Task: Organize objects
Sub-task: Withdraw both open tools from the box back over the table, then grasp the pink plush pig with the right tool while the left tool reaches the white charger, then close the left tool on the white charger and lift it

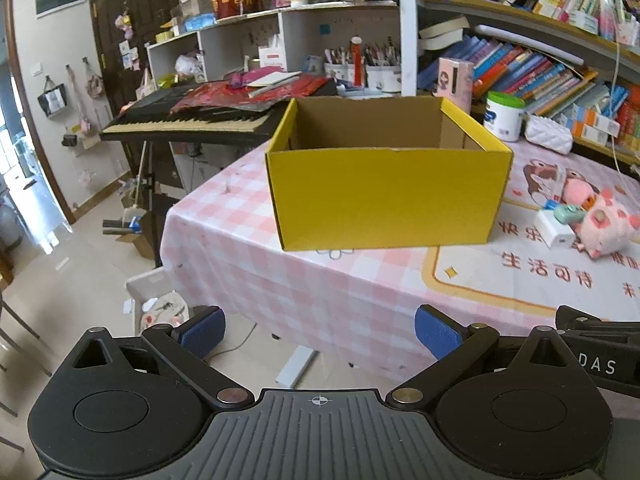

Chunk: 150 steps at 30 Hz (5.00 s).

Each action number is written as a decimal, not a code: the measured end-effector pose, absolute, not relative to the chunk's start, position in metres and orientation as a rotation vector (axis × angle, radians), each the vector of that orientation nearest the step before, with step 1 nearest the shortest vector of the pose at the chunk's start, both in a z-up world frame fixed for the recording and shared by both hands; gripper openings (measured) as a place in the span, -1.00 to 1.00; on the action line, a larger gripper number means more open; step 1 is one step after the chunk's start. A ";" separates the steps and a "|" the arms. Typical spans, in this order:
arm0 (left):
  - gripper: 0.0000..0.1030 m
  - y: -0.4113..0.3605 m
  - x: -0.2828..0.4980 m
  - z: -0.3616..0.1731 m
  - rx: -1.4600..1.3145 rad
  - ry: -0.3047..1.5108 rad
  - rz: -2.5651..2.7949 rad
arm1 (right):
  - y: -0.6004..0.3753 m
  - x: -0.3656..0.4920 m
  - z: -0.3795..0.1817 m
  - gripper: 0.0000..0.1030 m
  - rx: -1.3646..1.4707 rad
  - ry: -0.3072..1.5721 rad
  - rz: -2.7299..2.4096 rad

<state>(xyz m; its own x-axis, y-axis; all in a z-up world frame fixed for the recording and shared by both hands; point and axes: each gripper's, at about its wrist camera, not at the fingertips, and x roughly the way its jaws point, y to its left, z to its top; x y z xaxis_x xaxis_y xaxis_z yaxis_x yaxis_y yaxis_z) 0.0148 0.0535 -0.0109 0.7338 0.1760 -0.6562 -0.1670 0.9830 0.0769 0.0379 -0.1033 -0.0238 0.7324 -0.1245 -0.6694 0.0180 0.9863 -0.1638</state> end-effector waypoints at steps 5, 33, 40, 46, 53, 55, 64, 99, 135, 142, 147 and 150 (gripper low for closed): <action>0.98 0.047 0.008 -0.013 0.026 0.730 0.150 | -0.110 0.024 -0.027 1.00 -0.137 0.753 -0.105; 0.98 -0.031 0.018 -0.017 0.125 0.725 -0.113 | -0.190 -0.011 -0.032 1.00 -0.021 0.782 -0.353; 0.98 -0.057 0.033 -0.018 0.141 0.727 -0.149 | -0.216 0.001 -0.032 1.00 -0.004 0.792 -0.389; 0.98 -0.075 0.051 -0.019 0.138 0.736 -0.141 | -0.232 0.020 -0.030 1.00 -0.015 0.797 -0.365; 0.98 -0.090 0.076 -0.019 0.108 0.738 -0.112 | -0.248 0.051 -0.026 1.00 -0.026 0.788 -0.307; 0.98 -0.094 0.084 -0.020 0.103 0.744 -0.103 | -0.253 0.062 -0.025 1.00 -0.024 0.785 -0.286; 0.98 -0.108 0.117 -0.023 0.071 0.764 -0.035 | -0.276 0.107 -0.020 1.00 -0.009 0.755 -0.197; 0.98 -0.130 0.147 -0.028 0.057 0.809 0.009 | -0.335 0.226 -0.051 0.15 0.407 0.827 0.049; -0.05 -0.182 0.233 -0.074 -0.024 0.903 0.029 | -0.391 0.192 -0.026 0.13 0.211 0.678 0.020; -0.19 -0.183 0.232 -0.076 -0.003 0.912 0.018 | -0.388 0.193 -0.028 0.13 0.205 0.687 0.035; -0.19 -0.178 0.222 -0.065 -0.022 0.868 0.021 | -0.382 0.192 -0.026 0.13 0.196 0.685 0.038; -0.19 -0.177 0.209 -0.050 -0.016 0.812 0.000 | -0.375 0.191 -0.023 0.13 0.182 0.672 0.035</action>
<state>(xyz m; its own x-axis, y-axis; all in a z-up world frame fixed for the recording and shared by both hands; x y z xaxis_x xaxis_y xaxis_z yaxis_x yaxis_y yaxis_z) 0.2093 -0.1768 -0.0504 0.6880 -0.0060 -0.7257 -0.0062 0.9999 -0.0141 0.1915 -0.3750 -0.0231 0.7829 0.0908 -0.6155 0.0267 0.9835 0.1791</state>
